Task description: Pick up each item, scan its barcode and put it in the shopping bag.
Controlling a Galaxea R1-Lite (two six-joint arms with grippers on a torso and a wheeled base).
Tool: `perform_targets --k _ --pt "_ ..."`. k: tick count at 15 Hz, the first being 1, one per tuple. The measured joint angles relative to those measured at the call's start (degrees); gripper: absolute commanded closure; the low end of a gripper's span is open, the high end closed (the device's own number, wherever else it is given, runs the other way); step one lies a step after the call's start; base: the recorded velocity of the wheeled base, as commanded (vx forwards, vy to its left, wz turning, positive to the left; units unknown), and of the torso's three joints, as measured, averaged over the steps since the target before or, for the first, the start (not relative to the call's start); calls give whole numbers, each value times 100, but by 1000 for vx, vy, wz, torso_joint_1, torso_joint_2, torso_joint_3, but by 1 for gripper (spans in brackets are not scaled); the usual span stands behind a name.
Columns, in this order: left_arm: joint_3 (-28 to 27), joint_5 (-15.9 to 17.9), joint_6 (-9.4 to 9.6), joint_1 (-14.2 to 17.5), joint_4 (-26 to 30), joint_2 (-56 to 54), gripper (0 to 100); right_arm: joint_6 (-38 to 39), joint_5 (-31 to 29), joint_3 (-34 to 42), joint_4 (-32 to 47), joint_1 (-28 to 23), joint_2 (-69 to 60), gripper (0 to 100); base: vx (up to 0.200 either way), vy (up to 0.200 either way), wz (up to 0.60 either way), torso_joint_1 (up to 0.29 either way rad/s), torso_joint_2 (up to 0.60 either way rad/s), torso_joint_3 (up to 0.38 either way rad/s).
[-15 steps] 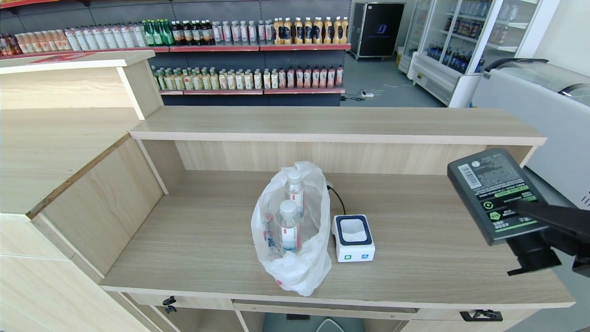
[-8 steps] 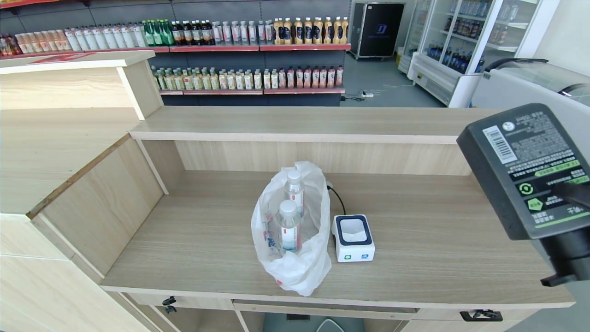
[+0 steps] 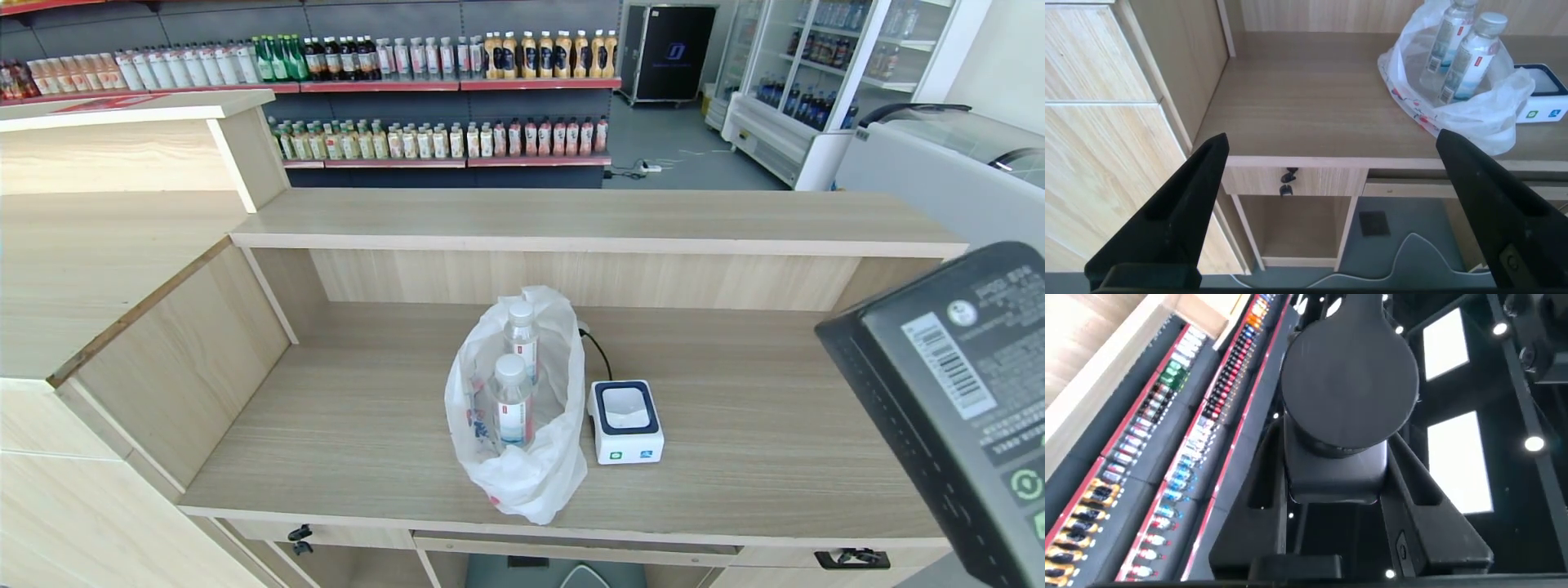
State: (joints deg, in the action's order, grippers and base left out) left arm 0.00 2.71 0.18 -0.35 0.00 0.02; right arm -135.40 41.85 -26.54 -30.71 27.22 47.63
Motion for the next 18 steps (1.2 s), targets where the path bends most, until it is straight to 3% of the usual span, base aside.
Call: perform_targets --k 4,18 --pt "0 2 -2 0 0 0 0 -24 -94 -94 649 179 -444 100 0 0 0 0 0 0" --pt "0 2 0 0 0 0 0 54 -134 -174 841 262 -697 100 0 0 0 0 0 0"
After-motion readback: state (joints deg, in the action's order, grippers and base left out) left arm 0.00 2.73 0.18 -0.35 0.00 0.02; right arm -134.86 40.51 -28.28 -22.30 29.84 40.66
